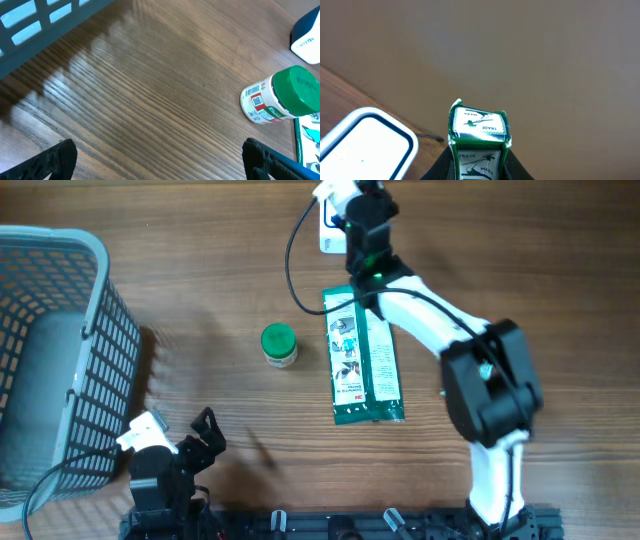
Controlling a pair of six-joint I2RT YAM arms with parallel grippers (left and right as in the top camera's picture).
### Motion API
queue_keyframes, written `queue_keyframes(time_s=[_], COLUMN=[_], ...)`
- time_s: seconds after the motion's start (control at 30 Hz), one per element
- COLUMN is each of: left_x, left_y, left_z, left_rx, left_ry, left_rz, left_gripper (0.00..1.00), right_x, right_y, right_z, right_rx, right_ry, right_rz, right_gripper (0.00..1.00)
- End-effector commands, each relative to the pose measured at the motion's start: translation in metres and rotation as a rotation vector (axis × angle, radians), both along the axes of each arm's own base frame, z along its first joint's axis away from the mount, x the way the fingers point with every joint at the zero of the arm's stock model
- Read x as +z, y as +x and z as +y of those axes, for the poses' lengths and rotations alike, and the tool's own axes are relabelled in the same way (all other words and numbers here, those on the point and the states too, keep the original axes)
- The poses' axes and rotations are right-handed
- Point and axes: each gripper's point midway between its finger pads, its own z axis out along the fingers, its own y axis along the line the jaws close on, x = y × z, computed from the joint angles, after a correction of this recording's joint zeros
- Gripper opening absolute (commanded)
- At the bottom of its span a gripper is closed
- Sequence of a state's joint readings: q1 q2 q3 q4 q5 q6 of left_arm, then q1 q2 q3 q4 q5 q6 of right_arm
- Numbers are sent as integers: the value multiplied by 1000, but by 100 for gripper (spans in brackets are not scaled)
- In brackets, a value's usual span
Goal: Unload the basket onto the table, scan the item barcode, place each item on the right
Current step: 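Lift the medicine box and bring it under the scanner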
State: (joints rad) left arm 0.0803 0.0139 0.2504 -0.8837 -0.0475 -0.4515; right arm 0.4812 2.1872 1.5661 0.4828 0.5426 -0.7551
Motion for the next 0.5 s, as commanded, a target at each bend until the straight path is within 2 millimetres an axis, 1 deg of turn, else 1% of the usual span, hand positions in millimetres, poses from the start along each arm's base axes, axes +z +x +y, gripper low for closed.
queue_keyframes(time_s=[0.0,0.07,0.1,0.13,0.17,0.23,0.4,0.47], left_x=[0,0,0,0,0,0,0,0], left_y=[0,0,0,0,0,0,0,0], left_z=[0,0,0,0,0,0,0,0], left_rx=[0,0,0,0,0,0,0,0], left_ry=[-3,-3,-3,-3,-3,-3,-3,-3], left_rz=[-4,-4,-4,-4,-4,-4,-4,-4], left_gripper=[100,100,100,100,100,100,100,100], right_x=[-3,-18,-26,-34,-47,-60,-77,-79], right_y=[24,33,34,34,34,34,36,36], right_z=[19,33,38,42,46,48,55,57], right_rx=[-51,-38,-28,-20,-10,-6,28,36], right_ry=[-129,-179,-204,-234,-254,-258,-281,-273], right_rz=[-38,-24,-15,-5,10,25,25,28], right_gripper=[14,15,15,16,16,16,17,17])
